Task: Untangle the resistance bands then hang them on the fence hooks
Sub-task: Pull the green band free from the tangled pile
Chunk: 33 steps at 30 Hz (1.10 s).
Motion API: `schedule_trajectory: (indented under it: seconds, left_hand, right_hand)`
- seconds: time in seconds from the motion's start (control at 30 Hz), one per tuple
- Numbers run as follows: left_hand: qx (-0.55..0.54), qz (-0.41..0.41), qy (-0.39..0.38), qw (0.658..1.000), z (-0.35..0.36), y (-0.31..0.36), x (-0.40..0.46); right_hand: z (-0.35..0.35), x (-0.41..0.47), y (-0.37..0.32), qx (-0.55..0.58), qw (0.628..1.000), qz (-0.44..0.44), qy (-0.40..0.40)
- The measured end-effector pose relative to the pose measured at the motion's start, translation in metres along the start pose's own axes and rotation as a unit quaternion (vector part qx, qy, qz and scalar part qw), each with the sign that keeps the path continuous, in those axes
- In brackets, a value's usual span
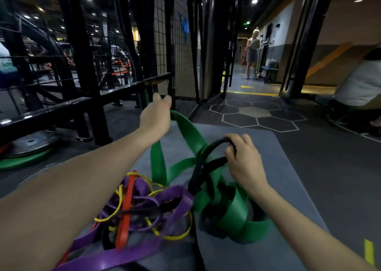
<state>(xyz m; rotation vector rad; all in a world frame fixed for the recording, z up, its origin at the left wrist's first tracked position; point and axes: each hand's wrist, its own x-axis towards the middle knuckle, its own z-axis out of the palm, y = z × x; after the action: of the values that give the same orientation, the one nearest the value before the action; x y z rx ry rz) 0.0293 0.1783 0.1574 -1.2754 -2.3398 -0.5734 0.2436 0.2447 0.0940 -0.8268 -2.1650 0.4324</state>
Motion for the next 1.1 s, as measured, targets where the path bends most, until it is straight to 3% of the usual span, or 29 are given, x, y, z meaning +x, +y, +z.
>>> schedule_trajectory:
  seconds: [0.1,0.13,0.2,0.27,0.3,0.33,0.43,0.57,0.6,0.67,0.73,0.83,0.97,1.1]
  left_hand:
    - [-0.134,-0.044,-0.185,0.973,0.011,0.023,0.011]
    - [-0.176,-0.051,-0.213,0.96,0.014,0.027,0.005]
    - [-0.293,-0.038,-0.179,0.939,0.018,0.035,-0.018]
    - [-0.468,-0.038,-0.174,0.865,0.019,0.04,-0.049]
    - [-0.523,-0.036,-0.209,0.825,0.02,0.04,-0.062]
    - [-0.536,-0.012,-0.245,0.808,0.02,0.039,-0.074]
    - [-0.495,0.054,-0.263,0.826,0.025,0.035,-0.09]
    - [-0.579,-0.008,-0.167,0.798,0.006,0.023,-0.087]
    - [-0.564,-0.015,-0.129,0.815,-0.002,0.017,-0.086]
    - [-0.455,-0.031,-0.03,0.89,-0.013,-0.012,-0.082]
    - [-0.407,-0.087,0.026,0.909,-0.025,-0.048,-0.079]
    - [-0.377,-0.16,0.038,0.912,-0.042,-0.094,-0.089]
    - [-0.232,-0.214,-0.046,0.948,-0.039,-0.136,-0.132]
    - [-0.136,-0.287,-0.17,0.933,-0.011,-0.164,-0.185]
  right_hand:
    - [0.0,0.001,0.001,-0.002,1.0,-0.003,-0.013]
    - [0.0,0.001,0.001,0.0,1.0,0.002,-0.011]
    - [0.0,0.001,0.003,0.023,1.0,0.011,-0.003]
    - [0.0,0.002,0.001,0.08,0.997,0.018,0.007]
    - [0.0,0.004,-0.003,0.104,0.994,0.011,0.015]
    - [0.0,0.007,-0.009,0.117,0.993,-0.001,0.023]
    - [-0.002,0.016,-0.036,0.152,0.987,-0.031,0.034]
    - [0.001,0.025,-0.068,0.302,0.952,-0.03,-0.038]
    - [0.002,0.026,-0.074,0.361,0.93,-0.018,-0.066]
    - [0.008,0.026,-0.081,0.417,0.903,0.01,-0.104]
    - [0.022,0.023,-0.079,0.35,0.928,0.041,-0.117]
    - [0.05,0.011,-0.07,0.176,0.967,0.085,-0.161]
    - [0.091,-0.018,-0.059,-0.003,0.962,0.103,-0.254]
    - [0.126,-0.047,-0.05,-0.067,0.937,0.137,-0.315]
